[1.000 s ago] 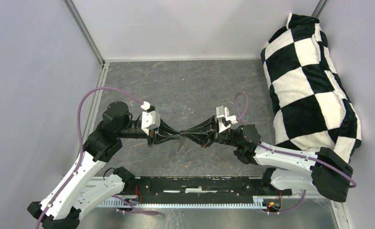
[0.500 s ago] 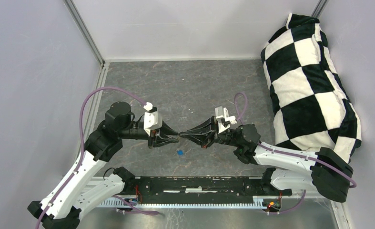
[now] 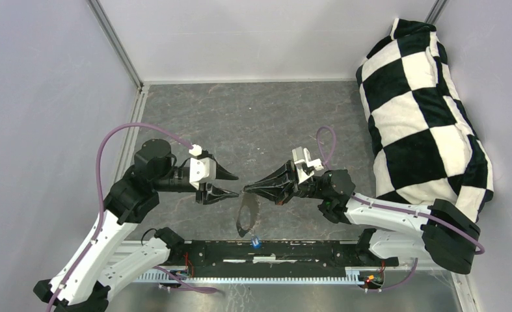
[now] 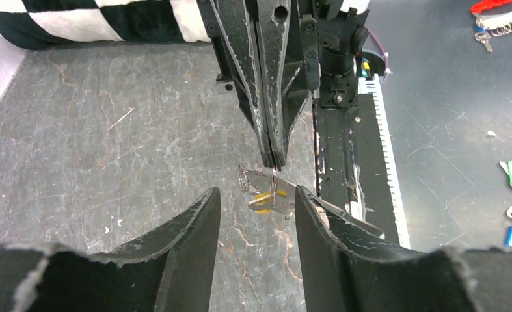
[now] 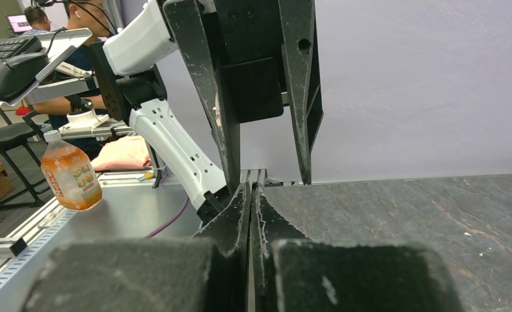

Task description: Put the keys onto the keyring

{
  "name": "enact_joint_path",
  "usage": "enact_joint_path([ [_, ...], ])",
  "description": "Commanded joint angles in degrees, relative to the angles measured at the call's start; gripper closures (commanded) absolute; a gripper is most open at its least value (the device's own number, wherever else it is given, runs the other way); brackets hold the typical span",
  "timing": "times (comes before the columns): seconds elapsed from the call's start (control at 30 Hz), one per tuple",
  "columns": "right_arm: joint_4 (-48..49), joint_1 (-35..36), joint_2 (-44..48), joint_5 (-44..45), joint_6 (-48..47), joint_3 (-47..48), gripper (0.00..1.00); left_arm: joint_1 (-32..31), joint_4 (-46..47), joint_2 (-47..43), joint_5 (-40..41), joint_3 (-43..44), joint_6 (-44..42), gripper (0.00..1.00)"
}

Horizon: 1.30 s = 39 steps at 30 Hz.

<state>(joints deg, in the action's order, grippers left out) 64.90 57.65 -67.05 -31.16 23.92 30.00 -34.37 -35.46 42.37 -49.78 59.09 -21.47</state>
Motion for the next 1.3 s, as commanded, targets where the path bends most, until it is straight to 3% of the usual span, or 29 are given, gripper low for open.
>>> enact_joint_path([
  [0.0,6.51,0.07,-0.80,-1.25,2.04,2.95,1.00,-0.17,-3.34,-0.62,-0.60,-1.03,-5.79,0.49],
  [0.33,8.02,0.12,-2.45,-1.16,3.34,3.73,1.00,-0.17,3.24,-1.05,-3.51,-5.21,-0.04,0.52],
  [0.77,8.44,0.10,-4.70,-1.36,3.83,4.72,1.00,-0.17,6.04,-1.41,-3.38,-6.04,3.47,0.69],
  [1.03,7.80,0.10,-4.30,-0.99,3.48,4.06,1.00,-0.18,6.68,-2.01,0.16,-6.17,4.35,0.98],
  [1.13,-0.61,-0.01,-2.72,-2.38,-0.34,6.11,0.98,-0.20,5.99,-1.71,0.96,-5.89,3.97,0.98],
  [1.27,-32.70,-1.93,0.83,-3.72,-16.44,16.30,0.66,-0.19,1.61,-1.04,1.99,-4.83,-0.43,0.98],
])
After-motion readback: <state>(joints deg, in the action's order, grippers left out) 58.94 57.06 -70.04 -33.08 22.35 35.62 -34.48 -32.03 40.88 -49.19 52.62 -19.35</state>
